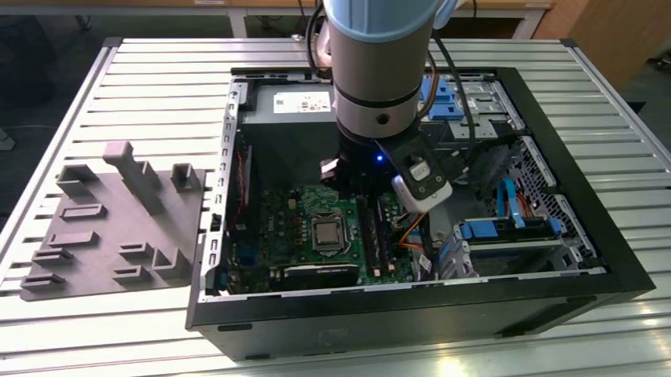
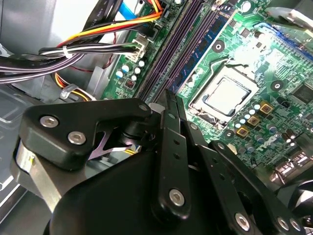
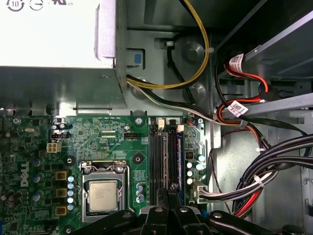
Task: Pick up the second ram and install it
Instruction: 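Insert the second ram into the second slot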
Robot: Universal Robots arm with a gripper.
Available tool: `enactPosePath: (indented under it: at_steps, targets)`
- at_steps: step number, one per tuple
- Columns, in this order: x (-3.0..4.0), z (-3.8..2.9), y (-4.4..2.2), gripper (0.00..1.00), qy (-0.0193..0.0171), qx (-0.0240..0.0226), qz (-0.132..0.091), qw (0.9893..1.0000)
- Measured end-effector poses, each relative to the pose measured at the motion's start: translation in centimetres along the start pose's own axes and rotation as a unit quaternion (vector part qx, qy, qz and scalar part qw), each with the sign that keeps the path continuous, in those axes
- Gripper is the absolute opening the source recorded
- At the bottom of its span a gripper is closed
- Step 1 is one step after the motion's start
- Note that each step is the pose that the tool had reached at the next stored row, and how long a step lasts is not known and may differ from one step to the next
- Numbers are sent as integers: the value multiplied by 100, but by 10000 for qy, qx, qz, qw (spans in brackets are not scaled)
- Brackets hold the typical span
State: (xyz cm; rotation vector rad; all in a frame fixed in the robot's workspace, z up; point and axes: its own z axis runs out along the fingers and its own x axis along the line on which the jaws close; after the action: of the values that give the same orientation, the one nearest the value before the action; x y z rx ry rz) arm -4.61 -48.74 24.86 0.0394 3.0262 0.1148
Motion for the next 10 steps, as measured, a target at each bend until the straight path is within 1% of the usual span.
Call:
enactPosePath:
  at_steps: [10]
  targets:
    - [4, 37, -3, 12, 0, 1, 0, 10000]
